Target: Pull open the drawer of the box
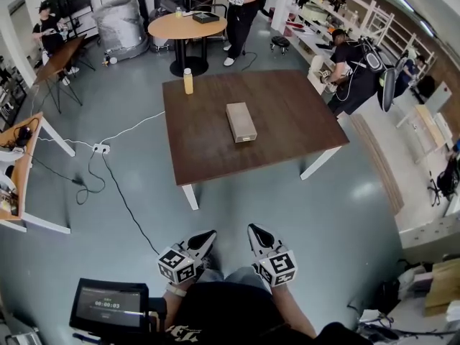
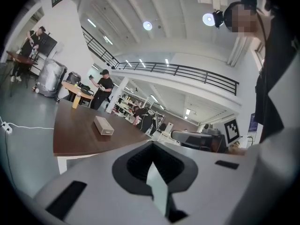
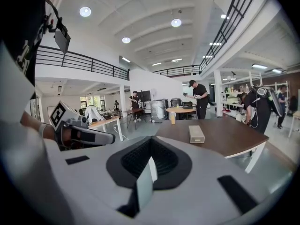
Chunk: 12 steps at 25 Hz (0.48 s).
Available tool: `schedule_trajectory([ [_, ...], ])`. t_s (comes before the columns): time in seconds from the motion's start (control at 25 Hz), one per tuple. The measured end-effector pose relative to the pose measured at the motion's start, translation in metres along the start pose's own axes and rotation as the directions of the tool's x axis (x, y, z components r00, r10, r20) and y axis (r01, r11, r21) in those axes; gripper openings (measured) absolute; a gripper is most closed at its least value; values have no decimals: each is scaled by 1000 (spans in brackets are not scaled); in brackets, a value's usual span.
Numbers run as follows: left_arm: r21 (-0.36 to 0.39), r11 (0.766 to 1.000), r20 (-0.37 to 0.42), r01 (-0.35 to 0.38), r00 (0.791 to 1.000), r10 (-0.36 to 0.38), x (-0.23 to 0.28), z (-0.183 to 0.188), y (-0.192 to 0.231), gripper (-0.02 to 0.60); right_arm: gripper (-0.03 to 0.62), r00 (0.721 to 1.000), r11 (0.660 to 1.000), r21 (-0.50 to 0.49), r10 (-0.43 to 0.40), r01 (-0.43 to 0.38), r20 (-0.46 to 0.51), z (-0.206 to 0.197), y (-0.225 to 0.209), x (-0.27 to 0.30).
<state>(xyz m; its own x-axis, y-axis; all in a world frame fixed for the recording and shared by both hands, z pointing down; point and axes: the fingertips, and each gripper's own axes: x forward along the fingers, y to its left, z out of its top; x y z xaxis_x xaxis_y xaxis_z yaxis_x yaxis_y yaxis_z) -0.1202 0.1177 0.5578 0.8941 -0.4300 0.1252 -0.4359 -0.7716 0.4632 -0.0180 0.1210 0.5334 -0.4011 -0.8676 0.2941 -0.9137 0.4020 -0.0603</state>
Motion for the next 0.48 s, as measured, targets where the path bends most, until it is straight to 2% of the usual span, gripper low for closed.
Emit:
schedule_trajectory([
  [0.48, -25, 1000, 8, -15, 1000, 16, -14, -10, 12, 0, -14, 1000, 1000, 0, 8, -8, -12, -10, 11, 10],
])
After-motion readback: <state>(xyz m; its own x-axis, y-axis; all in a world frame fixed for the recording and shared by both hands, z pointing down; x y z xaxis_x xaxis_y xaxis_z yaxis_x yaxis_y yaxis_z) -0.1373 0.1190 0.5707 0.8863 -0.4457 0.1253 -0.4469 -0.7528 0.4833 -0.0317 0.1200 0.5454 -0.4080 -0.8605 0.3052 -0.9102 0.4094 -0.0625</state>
